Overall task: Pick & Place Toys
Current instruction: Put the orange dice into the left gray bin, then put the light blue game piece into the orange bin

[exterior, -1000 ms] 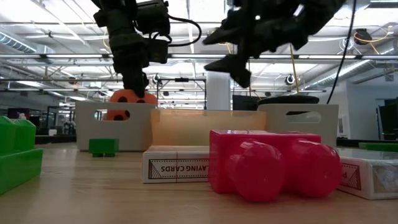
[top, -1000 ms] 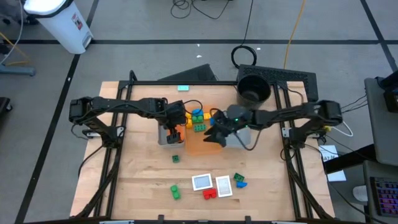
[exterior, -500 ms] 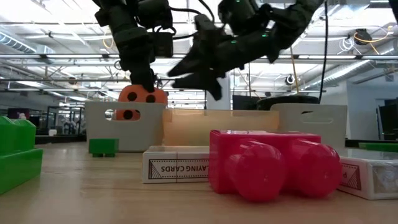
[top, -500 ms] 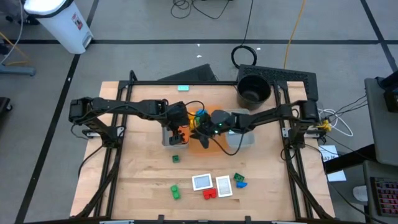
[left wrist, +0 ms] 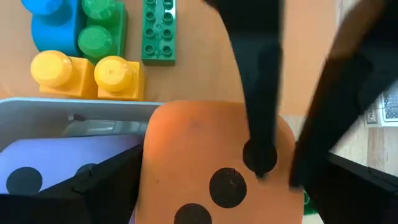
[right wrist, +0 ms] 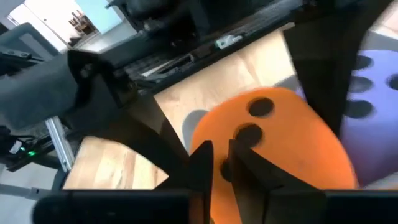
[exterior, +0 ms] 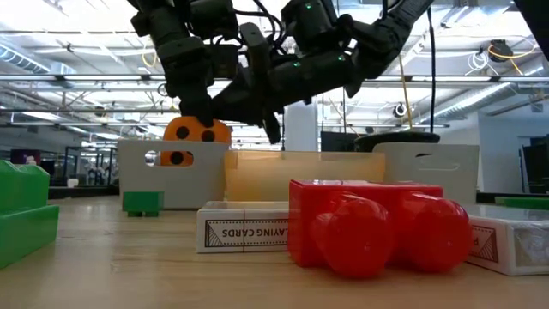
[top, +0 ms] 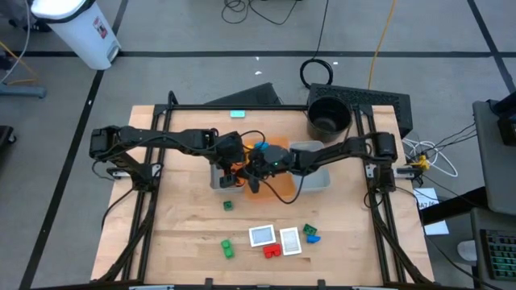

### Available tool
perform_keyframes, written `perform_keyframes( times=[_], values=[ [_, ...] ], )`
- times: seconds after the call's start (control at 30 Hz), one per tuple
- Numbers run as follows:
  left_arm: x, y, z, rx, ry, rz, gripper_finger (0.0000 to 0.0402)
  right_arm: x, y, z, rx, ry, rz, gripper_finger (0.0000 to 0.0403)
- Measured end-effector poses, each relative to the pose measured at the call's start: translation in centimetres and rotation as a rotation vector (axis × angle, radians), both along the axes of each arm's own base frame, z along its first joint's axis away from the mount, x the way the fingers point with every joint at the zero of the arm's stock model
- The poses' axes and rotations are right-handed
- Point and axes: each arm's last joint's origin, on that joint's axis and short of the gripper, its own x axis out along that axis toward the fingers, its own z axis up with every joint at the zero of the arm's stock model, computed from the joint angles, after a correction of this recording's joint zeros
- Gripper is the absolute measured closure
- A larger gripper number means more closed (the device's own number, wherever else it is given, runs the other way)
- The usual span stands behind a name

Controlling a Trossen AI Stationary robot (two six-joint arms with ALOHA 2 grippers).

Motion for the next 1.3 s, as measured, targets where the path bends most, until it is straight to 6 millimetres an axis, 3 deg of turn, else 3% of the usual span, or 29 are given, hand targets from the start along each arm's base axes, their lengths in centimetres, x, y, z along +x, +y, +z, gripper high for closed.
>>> perform_keyframes(
  times=[0.23,0.8,1.03,1.3],
  values=[
    [0.1,0.0,0.1,-0.002,-0.012,0.003,0.0002,0.1,0.2,-0.3,-0.006,0.014,-0.001,0.04],
    [0.2,0.0,0.3,-0.016,-0.033,0.021,0.0002,-0.1,0.2,-0.7,0.006,0.06,0.009,0.0401],
    [-0.7,0.1,1.8,-0.044,-0.066,0.085,0.0002,-0.8,0.2,2.3,-0.045,-0.012,0.02,0.0401],
    [-3.1,1.2,6.5,-0.114,-0.271,0.279,0.0002,-3.0,-0.6,7.5,-0.126,-0.11,-0.031,0.0399]
  ],
)
